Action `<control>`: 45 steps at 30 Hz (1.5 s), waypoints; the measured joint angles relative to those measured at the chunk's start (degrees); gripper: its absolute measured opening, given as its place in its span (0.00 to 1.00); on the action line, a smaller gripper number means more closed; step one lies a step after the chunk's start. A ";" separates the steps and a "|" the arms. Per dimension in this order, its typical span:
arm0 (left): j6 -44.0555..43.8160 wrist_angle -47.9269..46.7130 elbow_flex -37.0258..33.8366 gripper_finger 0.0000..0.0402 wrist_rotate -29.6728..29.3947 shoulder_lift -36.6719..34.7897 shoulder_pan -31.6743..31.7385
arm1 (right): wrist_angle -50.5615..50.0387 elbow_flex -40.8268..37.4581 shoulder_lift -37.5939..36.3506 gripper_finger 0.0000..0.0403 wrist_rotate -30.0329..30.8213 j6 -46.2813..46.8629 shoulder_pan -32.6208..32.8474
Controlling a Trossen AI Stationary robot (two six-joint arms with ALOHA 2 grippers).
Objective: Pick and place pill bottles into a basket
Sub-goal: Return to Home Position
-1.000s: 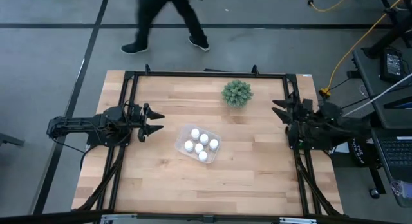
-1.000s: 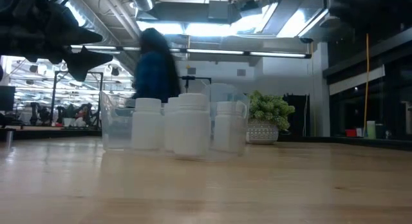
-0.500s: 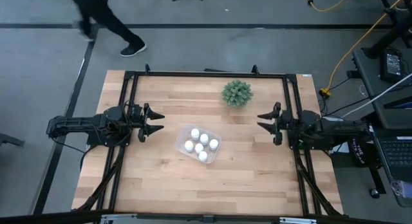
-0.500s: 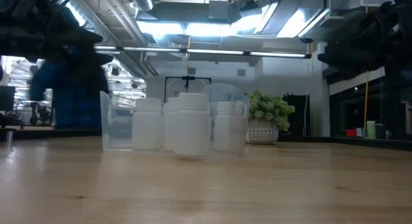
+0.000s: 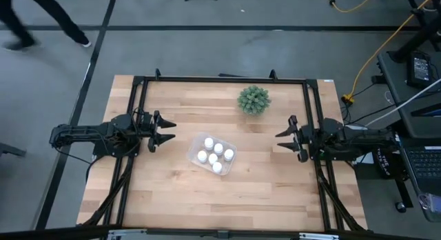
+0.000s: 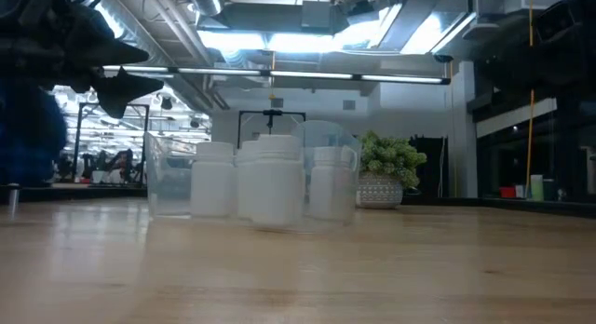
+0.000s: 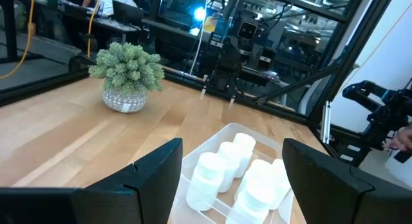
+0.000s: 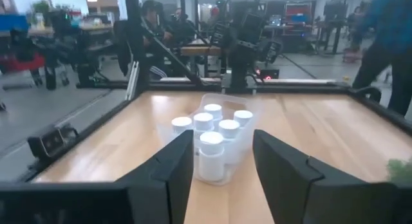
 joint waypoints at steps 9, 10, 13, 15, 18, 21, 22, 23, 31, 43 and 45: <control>0.00 0.00 0.00 0.65 -0.02 0.00 0.00 | -0.02 0.00 0.02 0.40 -0.11 5.68 0.00; 0.00 0.01 0.00 0.65 -0.02 0.00 0.00 | -0.02 0.00 0.02 0.40 -0.11 5.66 0.00; 0.00 0.01 0.00 0.64 -0.02 0.00 0.00 | -0.02 0.00 0.02 0.40 -0.11 5.72 0.00; 0.00 0.00 0.00 0.64 -0.02 0.00 0.00 | -0.02 0.00 0.02 0.40 -0.11 5.64 0.00; 0.00 0.01 0.00 0.65 -0.02 0.00 0.00 | -0.02 0.00 0.02 0.40 -0.11 5.71 0.00; 0.00 0.00 0.00 0.64 -0.02 0.00 0.00 | -0.02 0.00 0.02 0.40 -0.11 5.66 0.00; 0.00 0.00 0.00 0.64 -0.02 0.00 0.00 | -0.02 0.00 0.02 0.40 -0.11 5.70 0.00; 0.00 0.00 0.00 0.64 -0.02 0.00 0.00 | -0.02 0.00 0.02 0.40 -0.09 5.71 0.00; 0.00 0.00 0.00 0.64 -0.02 0.00 0.00 | -0.02 0.00 0.02 0.40 -0.07 5.62 -0.01; 0.00 0.01 0.00 0.64 -0.02 0.00 0.00 | -0.02 0.00 0.02 0.40 0.00 5.68 0.00; 0.00 0.00 0.00 0.65 -0.02 0.00 0.00 | -0.02 0.00 0.02 0.40 0.00 5.66 0.00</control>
